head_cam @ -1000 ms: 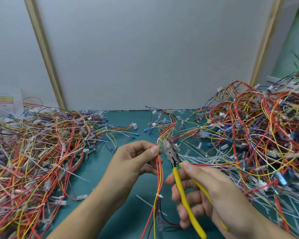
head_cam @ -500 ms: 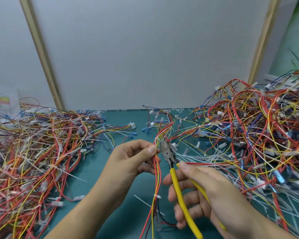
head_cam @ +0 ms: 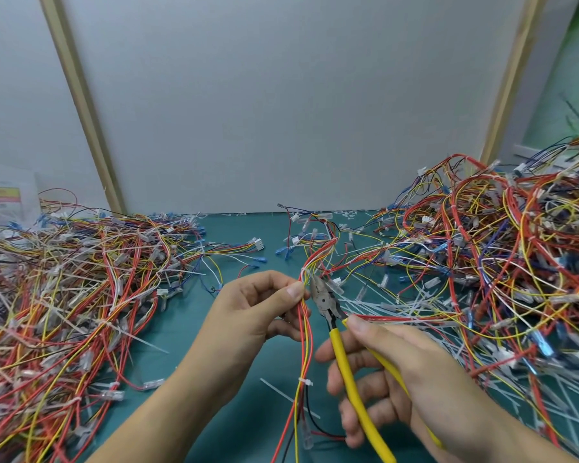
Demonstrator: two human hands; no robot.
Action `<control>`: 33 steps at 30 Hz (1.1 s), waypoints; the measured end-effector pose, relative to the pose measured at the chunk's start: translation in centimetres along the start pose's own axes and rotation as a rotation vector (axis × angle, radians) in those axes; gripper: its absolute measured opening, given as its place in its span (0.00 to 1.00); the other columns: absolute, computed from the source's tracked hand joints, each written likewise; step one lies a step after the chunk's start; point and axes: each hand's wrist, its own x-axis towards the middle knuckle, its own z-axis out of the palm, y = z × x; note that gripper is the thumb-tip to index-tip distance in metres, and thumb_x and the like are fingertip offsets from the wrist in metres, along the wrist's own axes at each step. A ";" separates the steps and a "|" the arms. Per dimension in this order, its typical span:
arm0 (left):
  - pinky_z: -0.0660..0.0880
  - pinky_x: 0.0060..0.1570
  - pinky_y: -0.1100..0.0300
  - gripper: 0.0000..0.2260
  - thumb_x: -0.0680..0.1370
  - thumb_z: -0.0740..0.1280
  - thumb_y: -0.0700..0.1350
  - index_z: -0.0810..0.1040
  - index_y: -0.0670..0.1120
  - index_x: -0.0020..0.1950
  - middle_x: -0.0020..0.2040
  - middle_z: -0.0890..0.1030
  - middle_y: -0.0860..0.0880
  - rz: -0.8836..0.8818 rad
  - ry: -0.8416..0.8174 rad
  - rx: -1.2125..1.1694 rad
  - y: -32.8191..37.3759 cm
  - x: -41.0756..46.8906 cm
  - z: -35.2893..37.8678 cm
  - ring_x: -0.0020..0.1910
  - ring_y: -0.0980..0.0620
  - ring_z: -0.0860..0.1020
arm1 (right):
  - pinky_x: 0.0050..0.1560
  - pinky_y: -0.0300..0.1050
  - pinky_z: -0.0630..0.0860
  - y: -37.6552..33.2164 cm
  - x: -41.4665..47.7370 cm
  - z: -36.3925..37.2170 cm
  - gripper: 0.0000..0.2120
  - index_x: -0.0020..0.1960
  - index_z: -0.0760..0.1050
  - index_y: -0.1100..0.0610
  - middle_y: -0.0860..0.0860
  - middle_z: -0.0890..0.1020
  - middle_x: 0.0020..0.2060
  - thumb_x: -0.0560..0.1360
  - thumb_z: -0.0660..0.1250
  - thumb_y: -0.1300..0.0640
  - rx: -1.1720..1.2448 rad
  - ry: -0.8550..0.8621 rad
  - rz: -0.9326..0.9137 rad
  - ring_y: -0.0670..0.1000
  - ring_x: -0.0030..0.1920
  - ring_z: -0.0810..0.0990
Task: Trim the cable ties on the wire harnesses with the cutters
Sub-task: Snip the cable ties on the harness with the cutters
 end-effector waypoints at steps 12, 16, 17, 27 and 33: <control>0.76 0.31 0.63 0.08 0.73 0.71 0.43 0.81 0.38 0.42 0.33 0.79 0.42 -0.012 -0.009 -0.008 -0.2 0.1 0.1 0.31 0.50 0.78 | 0.30 0.50 0.80 0.0 0.0 0.0 0.23 0.45 0.83 0.61 0.60 0.82 0.36 0.72 0.66 0.40 0.000 0.022 -0.003 0.59 0.29 0.80; 0.77 0.32 0.62 0.09 0.73 0.71 0.44 0.81 0.37 0.41 0.34 0.79 0.41 -0.009 -0.014 -0.002 -0.3 0.1 0.1 0.31 0.50 0.78 | 0.30 0.49 0.79 0.0 0.0 -0.1 0.23 0.44 0.83 0.61 0.60 0.81 0.36 0.73 0.67 0.40 0.008 0.026 -0.005 0.58 0.28 0.79; 0.77 0.32 0.62 0.10 0.73 0.71 0.44 0.81 0.36 0.41 0.34 0.79 0.41 -0.008 -0.013 0.001 -0.3 0.1 0.1 0.31 0.50 0.78 | 0.30 0.50 0.79 0.0 0.0 -0.1 0.23 0.44 0.83 0.61 0.61 0.81 0.36 0.72 0.66 0.40 0.013 0.022 -0.004 0.58 0.28 0.79; 0.77 0.33 0.62 0.11 0.73 0.71 0.44 0.81 0.36 0.42 0.34 0.80 0.41 0.011 -0.014 0.033 -0.5 0.1 0.2 0.31 0.49 0.78 | 0.30 0.51 0.80 -0.1 -0.1 -0.1 0.25 0.46 0.83 0.65 0.63 0.81 0.36 0.69 0.67 0.42 0.097 -0.006 0.044 0.59 0.28 0.79; 0.77 0.34 0.59 0.11 0.73 0.71 0.45 0.81 0.36 0.43 0.34 0.80 0.40 0.027 -0.002 0.069 -0.6 0.1 0.3 0.32 0.47 0.78 | 0.29 0.51 0.80 -0.2 -0.1 -0.2 0.24 0.46 0.83 0.66 0.63 0.80 0.36 0.71 0.66 0.44 0.170 -0.040 0.093 0.59 0.27 0.79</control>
